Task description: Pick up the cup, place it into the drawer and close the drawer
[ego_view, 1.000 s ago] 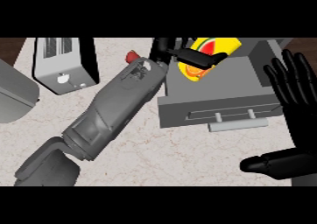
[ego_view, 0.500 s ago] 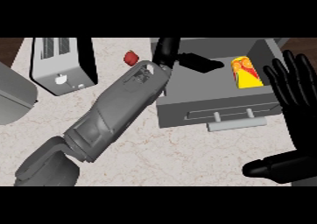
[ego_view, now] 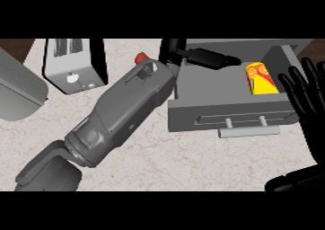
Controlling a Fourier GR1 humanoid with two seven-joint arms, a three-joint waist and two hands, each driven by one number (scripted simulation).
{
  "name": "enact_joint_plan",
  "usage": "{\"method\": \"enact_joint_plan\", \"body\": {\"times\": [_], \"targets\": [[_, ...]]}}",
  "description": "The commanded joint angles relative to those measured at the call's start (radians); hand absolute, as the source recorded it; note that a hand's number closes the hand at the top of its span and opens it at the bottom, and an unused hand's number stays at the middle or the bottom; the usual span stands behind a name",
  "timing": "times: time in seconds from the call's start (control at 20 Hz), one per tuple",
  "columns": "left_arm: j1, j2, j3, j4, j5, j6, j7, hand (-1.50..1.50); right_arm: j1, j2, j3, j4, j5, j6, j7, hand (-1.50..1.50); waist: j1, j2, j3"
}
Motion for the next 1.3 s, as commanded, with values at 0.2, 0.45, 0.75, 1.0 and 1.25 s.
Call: {"method": "enact_joint_plan", "body": {"times": [0.2, 0.45, 0.75, 1.0, 1.25], "targets": [[0.120, 0.067, 0.063, -0.173, 0.016, -0.019, 0.026, -1.50, 0.030, -0.065, 0.024, -0.044, 0.018, 0.062, 0.042, 1.50, 0.074, -0.019, -0.001], [0.244, 0.173, 0.106, -0.300, 0.033, -0.011, 0.031, -1.50, 0.086, -0.133, 0.041, -0.123, 0.138, 0.116, 0.020, 1.50, 0.085, -0.024, -0.002], [0.431, 0.282, 0.100, -0.570, 0.030, 0.036, 0.137, -1.50, 0.132, -0.140, 0.099, -0.090, 0.277, 0.154, -0.030, 1.50, 0.091, -0.023, 0.000], [0.661, 0.398, 0.107, -0.834, 0.043, 0.021, 0.180, -1.50, 0.045, -0.152, 0.079, -0.003, 0.315, 0.115, 0.042, 1.50, 0.102, -0.021, -0.001], [0.825, 0.487, 0.185, -0.900, 0.073, -0.093, 0.157, -1.50, 0.050, -0.191, 0.126, 0.056, 0.478, 0.145, -0.079, 1.50, 0.083, -0.015, -0.001]]}}
